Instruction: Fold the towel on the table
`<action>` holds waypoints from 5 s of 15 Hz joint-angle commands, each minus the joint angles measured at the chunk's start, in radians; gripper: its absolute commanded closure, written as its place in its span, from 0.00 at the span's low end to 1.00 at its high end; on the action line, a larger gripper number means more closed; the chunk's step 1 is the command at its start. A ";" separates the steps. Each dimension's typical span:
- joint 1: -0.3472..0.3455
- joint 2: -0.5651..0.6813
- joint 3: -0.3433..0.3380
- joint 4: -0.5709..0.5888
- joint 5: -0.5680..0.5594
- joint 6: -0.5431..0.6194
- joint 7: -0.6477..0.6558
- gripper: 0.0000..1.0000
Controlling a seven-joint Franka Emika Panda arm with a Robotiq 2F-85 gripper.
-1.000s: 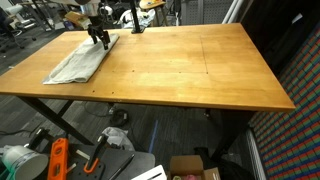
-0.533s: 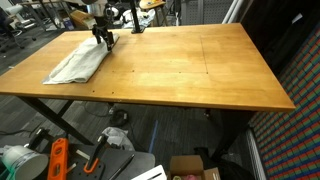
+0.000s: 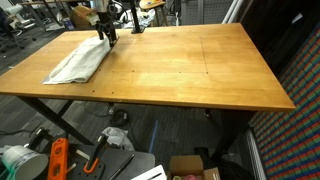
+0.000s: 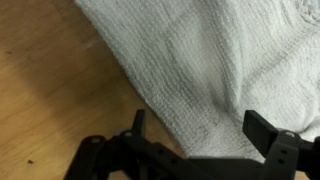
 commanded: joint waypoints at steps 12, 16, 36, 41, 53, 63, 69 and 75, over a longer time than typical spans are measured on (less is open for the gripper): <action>0.057 -0.245 0.010 -0.304 -0.157 0.019 -0.086 0.90; 0.056 -0.268 0.060 -0.368 -0.096 0.104 -0.128 0.88; 0.050 -0.182 0.050 -0.365 -0.073 0.222 -0.123 0.88; 0.047 -0.171 0.040 -0.344 -0.071 0.221 -0.107 0.88; 0.033 -0.193 0.030 -0.309 -0.073 0.074 -0.102 0.88; 0.027 -0.305 0.074 -0.341 0.010 0.080 -0.189 0.88; 0.112 -0.269 0.073 -0.259 -0.069 0.132 -0.078 0.87; 0.195 -0.181 0.063 -0.093 -0.148 0.049 0.086 0.88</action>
